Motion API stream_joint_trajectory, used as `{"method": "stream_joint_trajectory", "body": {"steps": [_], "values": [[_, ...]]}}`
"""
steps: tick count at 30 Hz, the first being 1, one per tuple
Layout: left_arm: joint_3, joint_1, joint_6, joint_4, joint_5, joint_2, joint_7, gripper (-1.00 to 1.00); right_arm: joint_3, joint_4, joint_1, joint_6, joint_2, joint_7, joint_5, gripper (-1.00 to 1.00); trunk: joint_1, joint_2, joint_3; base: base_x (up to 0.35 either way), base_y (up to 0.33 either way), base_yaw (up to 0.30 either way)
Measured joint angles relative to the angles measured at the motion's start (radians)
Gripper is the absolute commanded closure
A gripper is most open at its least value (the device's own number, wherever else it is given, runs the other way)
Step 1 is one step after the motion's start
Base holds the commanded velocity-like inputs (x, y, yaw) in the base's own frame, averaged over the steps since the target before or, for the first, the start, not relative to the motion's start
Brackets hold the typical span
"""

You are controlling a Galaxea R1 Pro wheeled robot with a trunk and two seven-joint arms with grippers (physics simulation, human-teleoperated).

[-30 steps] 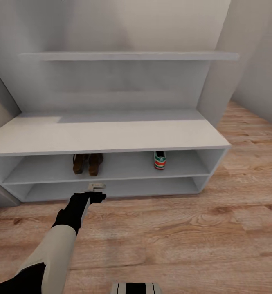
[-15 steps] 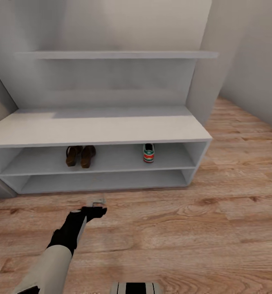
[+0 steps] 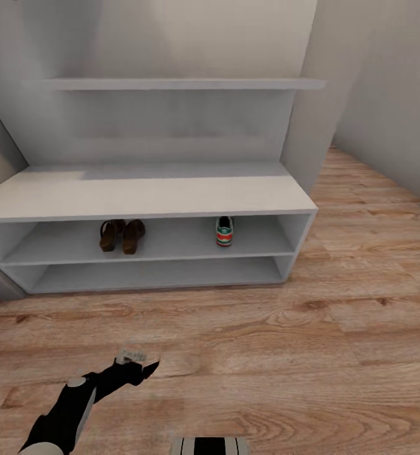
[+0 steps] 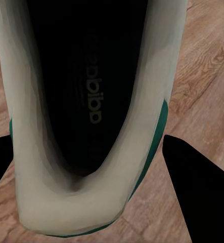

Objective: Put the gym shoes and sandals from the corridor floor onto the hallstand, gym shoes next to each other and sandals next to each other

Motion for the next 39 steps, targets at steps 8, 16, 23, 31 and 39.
{"method": "stream_joint_trajectory", "body": {"steps": [8,16,23,31,39], "values": [[0.002,0.126,-0.183,0.010,0.090,0.078,-0.210,-1.00,0.000,0.003,0.000,0.000,0.003,0.001,0.001,1.00,0.000,0.000,0.000,-0.004,-0.002,0.000],[0.023,0.234,-0.326,0.014,0.279,0.139,-0.373,-1.00,0.000,0.004,0.000,-0.002,0.028,0.000,0.050,1.00,0.000,0.000,0.000,0.000,0.000,0.000],[0.024,0.240,-0.329,0.014,0.290,0.134,-0.379,-1.00,0.001,-0.003,0.000,-0.002,0.047,-0.002,0.057,1.00,0.000,0.000,0.000,0.000,0.000,0.000],[0.024,0.240,-0.328,0.013,0.291,0.135,-0.379,-1.00,-0.001,-0.030,0.000,-0.002,0.086,-0.003,0.057,1.00,0.000,0.000,0.000,-0.003,-0.001,0.000],[0.025,0.240,-0.326,0.013,0.295,0.135,-0.377,-1.00,-0.002,-0.034,0.000,-0.001,0.090,-0.002,0.057,1.00,0.000,0.000,0.000,-0.171,-0.109,0.000]]}}
